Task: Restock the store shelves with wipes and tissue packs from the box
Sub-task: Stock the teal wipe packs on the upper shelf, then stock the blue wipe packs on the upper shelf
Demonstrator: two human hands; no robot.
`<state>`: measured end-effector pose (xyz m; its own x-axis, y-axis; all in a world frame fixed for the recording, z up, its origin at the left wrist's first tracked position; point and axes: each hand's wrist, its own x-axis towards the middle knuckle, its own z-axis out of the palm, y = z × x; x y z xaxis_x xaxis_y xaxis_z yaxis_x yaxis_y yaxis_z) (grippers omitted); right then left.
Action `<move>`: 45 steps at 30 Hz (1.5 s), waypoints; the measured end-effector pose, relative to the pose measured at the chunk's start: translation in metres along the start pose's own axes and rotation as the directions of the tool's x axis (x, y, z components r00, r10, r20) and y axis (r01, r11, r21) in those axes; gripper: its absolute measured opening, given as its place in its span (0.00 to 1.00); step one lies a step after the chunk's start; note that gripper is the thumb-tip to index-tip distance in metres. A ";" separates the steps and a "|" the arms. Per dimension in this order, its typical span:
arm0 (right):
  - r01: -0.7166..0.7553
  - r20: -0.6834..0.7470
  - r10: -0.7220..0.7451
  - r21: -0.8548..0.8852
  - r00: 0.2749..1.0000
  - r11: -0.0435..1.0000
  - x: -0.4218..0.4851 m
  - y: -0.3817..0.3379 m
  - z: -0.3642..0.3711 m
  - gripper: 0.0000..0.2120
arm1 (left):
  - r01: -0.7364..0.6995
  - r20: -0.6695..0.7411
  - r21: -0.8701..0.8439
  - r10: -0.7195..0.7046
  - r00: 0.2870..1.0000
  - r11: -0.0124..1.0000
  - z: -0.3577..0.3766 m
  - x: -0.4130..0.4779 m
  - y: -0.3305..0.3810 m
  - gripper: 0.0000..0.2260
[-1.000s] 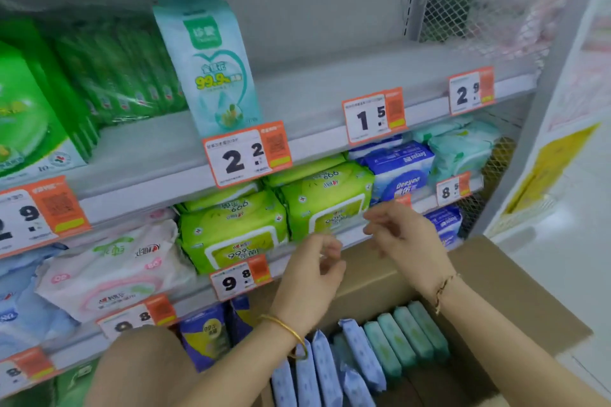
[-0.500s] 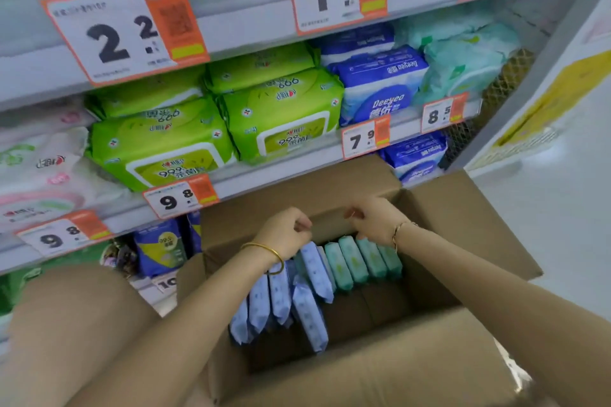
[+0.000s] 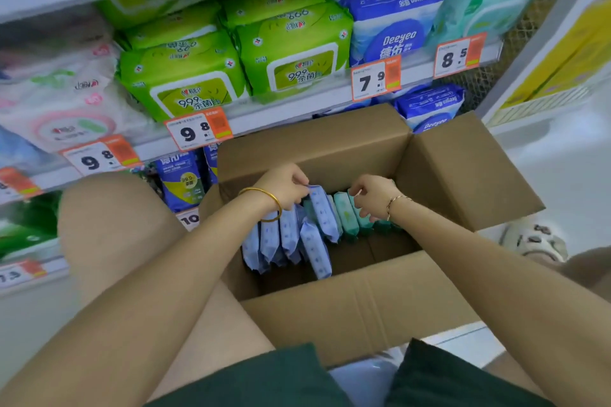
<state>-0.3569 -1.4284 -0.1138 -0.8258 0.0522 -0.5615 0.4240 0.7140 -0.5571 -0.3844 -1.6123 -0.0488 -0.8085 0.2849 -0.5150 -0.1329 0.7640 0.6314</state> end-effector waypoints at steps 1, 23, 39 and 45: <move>-0.015 0.006 0.015 0.016 1.000 1.000 0.002 0.004 0.003 0.11 | 0.005 0.001 0.002 -0.005 1.000 1.000 -0.001 0.004 0.000 0.12; 0.101 0.370 0.102 -0.491 0.924 0.865 0.114 -0.001 0.035 0.11 | 0.184 0.074 0.046 -0.187 0.979 0.982 -0.010 0.079 -0.017 0.17; 0.457 0.324 -0.443 0.036 0.836 0.889 -0.009 -0.067 -0.168 0.06 | -0.314 -0.098 -0.137 0.302 0.948 0.940 -0.056 0.007 0.102 0.17; 0.487 0.100 -0.557 0.377 0.825 0.788 -0.048 -0.097 -0.219 0.05 | -0.411 -0.273 -0.155 0.361 0.892 0.898 -0.100 -0.020 0.142 0.12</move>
<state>-0.4397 -1.3479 0.1013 -0.8801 -0.4240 -0.2137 0.0726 0.3246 -0.9430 -0.4448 -1.5672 0.1094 -0.9253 0.3721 -0.0733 0.1240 0.4794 0.8688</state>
